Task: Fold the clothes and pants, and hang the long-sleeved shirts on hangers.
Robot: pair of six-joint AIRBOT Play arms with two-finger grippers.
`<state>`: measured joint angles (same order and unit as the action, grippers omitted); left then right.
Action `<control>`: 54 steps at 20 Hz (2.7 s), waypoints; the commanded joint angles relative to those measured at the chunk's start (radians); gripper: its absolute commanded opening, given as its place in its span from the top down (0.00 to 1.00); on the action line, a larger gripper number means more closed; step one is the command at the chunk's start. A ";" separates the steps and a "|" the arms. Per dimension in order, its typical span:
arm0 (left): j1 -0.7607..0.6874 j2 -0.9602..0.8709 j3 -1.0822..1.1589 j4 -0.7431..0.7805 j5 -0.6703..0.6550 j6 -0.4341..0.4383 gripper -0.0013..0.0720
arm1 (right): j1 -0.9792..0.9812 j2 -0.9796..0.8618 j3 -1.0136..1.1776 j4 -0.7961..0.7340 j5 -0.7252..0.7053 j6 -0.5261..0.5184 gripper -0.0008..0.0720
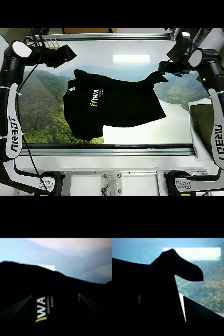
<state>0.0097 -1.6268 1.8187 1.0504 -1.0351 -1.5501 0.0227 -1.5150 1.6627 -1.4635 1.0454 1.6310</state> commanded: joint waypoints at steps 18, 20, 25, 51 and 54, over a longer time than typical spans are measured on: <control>0.188 0.281 -1.079 -0.081 0.210 0.088 0.13 | -0.002 0.468 -0.397 0.154 0.163 -0.049 0.19; 0.153 0.281 -1.079 -0.082 0.243 0.087 0.13 | -0.002 0.468 -0.397 0.159 0.164 -0.049 0.19; 0.092 0.281 -1.079 -0.082 0.300 0.078 0.13 | -0.002 0.468 -0.397 0.159 0.168 -0.049 0.19; 0.100 0.282 -1.021 -0.075 0.182 0.130 0.97 | -0.443 0.371 -0.892 0.346 -0.079 0.126 0.18; 0.100 0.282 -1.021 -0.075 0.182 0.130 0.97 | -0.446 0.291 -0.959 0.494 -0.203 0.002 0.18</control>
<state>0.1120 -1.3460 0.7948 0.9760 -0.8463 -1.4261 -0.3832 -1.1610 0.7841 -1.1141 0.9771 1.7008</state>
